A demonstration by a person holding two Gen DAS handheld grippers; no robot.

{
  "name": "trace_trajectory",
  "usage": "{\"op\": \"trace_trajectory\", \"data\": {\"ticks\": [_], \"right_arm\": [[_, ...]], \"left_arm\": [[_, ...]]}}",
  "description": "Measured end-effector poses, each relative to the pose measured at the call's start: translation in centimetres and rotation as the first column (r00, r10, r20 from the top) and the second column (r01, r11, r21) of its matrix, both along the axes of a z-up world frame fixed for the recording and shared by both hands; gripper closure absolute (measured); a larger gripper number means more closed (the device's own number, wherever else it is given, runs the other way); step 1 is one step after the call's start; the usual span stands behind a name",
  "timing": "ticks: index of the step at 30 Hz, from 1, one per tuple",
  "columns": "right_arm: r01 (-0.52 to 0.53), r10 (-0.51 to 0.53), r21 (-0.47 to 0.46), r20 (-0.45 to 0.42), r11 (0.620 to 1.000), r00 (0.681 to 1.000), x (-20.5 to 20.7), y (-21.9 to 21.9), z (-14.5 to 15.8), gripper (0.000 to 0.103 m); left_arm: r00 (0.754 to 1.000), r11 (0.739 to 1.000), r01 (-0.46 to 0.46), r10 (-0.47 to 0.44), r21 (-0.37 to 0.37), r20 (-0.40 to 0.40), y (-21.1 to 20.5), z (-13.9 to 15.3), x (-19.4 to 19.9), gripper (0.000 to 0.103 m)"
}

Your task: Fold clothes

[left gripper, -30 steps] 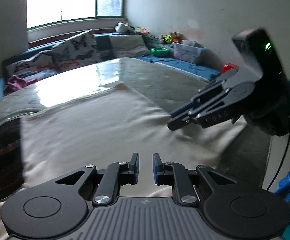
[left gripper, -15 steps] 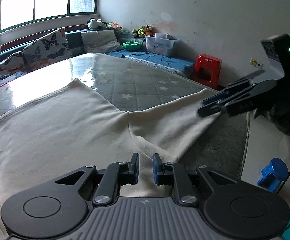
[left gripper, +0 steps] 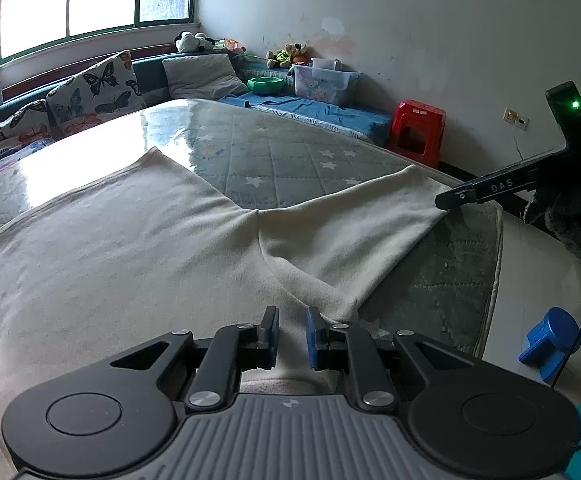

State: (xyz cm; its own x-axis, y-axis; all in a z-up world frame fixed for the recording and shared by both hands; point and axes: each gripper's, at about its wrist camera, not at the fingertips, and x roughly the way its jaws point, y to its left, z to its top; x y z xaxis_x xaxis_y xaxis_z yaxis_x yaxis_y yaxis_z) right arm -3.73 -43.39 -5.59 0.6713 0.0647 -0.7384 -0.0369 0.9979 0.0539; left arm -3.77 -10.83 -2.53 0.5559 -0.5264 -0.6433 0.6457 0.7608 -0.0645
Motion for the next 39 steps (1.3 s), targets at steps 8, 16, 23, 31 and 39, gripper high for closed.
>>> {"op": "trace_trajectory", "data": {"ticks": [8, 16, 23, 31, 39], "right_arm": [[-0.044, 0.055, -0.159, 0.069, 0.986, 0.996, 1.5, 1.6, 1.6, 0.093], [-0.029, 0.043, -0.192, 0.069, 0.981, 0.997, 3.9, 1.0, 0.6, 0.092], [0.028, -0.013, -0.166, 0.094, 0.986, 0.996, 3.4, -0.1, 0.6, 0.079], [-0.061, 0.075, -0.097, 0.138, 0.993, 0.988, 3.6, 1.9, 1.9, 0.079], [-0.107, 0.114, -0.061, 0.119, 0.992, 0.986, 7.0, 3.4, 0.1, 0.078]], "left_arm": [[1.000, 1.000, 0.012, -0.013, 0.014, 0.008, -0.2, -0.2, -0.3, 0.087], [1.000, 0.999, 0.026, -0.027, 0.022, 0.017, -0.2, -0.2, -0.5, 0.087], [0.999, 0.999, 0.032, -0.032, 0.031, 0.024, -0.5, 0.4, -0.3, 0.086], [0.999, 0.999, 0.039, -0.039, 0.018, 0.024, -1.6, 0.4, 0.0, 0.086], [0.999, 0.999, 0.043, -0.043, 0.019, 0.016, -1.5, 0.2, 0.0, 0.086]]}}
